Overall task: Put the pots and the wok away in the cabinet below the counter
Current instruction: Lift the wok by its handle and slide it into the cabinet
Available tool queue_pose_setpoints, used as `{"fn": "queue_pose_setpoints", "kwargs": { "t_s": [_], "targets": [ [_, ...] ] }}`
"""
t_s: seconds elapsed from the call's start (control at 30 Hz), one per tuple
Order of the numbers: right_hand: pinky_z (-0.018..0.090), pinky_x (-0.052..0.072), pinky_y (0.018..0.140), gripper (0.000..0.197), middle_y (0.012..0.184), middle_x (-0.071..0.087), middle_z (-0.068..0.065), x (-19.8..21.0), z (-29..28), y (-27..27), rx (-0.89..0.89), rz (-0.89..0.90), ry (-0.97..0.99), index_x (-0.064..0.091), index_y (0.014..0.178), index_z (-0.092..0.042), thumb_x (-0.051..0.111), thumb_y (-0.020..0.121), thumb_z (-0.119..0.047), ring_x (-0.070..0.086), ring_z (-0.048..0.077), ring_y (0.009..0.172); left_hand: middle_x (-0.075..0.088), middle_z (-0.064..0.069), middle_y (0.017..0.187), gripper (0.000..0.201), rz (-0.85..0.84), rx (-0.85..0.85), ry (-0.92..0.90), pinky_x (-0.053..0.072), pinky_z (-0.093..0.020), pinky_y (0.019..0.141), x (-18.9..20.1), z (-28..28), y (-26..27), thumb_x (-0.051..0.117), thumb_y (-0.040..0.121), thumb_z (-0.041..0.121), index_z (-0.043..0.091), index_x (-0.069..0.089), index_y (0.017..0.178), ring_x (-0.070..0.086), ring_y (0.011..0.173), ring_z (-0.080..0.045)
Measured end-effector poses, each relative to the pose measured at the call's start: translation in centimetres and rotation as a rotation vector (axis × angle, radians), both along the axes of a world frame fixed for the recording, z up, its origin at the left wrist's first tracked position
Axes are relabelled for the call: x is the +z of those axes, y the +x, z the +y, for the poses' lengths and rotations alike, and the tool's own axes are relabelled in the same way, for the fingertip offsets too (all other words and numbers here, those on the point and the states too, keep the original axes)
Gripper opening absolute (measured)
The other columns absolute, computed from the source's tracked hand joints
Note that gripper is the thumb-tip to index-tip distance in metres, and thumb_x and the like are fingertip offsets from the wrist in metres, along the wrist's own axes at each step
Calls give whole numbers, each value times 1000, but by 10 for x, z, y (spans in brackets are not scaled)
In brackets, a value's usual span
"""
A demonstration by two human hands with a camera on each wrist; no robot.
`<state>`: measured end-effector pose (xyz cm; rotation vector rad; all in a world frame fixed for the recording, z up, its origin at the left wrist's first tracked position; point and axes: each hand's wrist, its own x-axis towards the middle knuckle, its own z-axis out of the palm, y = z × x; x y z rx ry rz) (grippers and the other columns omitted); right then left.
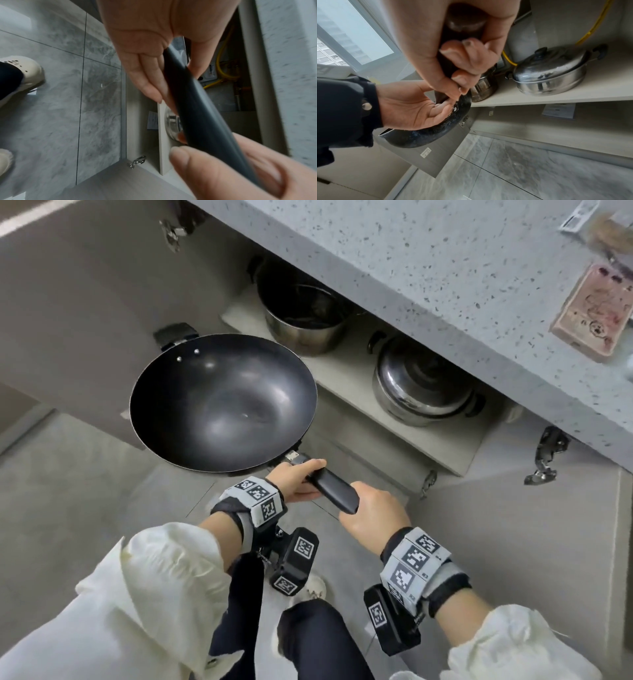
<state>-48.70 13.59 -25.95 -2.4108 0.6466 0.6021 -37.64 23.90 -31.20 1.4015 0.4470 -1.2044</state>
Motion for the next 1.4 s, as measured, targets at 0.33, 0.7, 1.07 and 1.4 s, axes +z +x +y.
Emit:
{"fn": "queue_pose_setpoints", "kwargs": {
  "t_s": [0.33,0.7,1.07,1.4],
  "targets": [
    [29,37,65,15,78,52,2,-153,-40,46,-13,56,-23,51,92,-13,53,79,-21,46,27,72,62,-13,85,31,62,4,-4,59,-24,51,-159,-42,44,66,80,21,2,51,101,64,72,-21],
    [27,35,59,10,77,52,2,-300,-75,84,-55,-17,-108,47,86,-17,54,79,-21,45,27,71,61,-11,80,15,-3,-47,-67,58,-25,52,-299,-87,87,63,82,17,6,54,86,62,71,-21],
    [27,35,63,11,75,53,3,-381,-122,109,-127,-103,-177,45,82,-18,55,78,-21,46,29,71,64,-11,82,32,-84,-82,-132,59,-27,60,-378,-143,122,66,80,19,2,52,103,64,72,-20],
    [25,35,63,12,75,53,4,-413,-162,114,-210,-120,-191,54,90,-17,54,78,-20,47,28,71,66,-10,83,21,-84,-146,-187,58,-24,66,-413,-187,133,65,81,27,9,56,87,65,74,-21]
  ]
}}
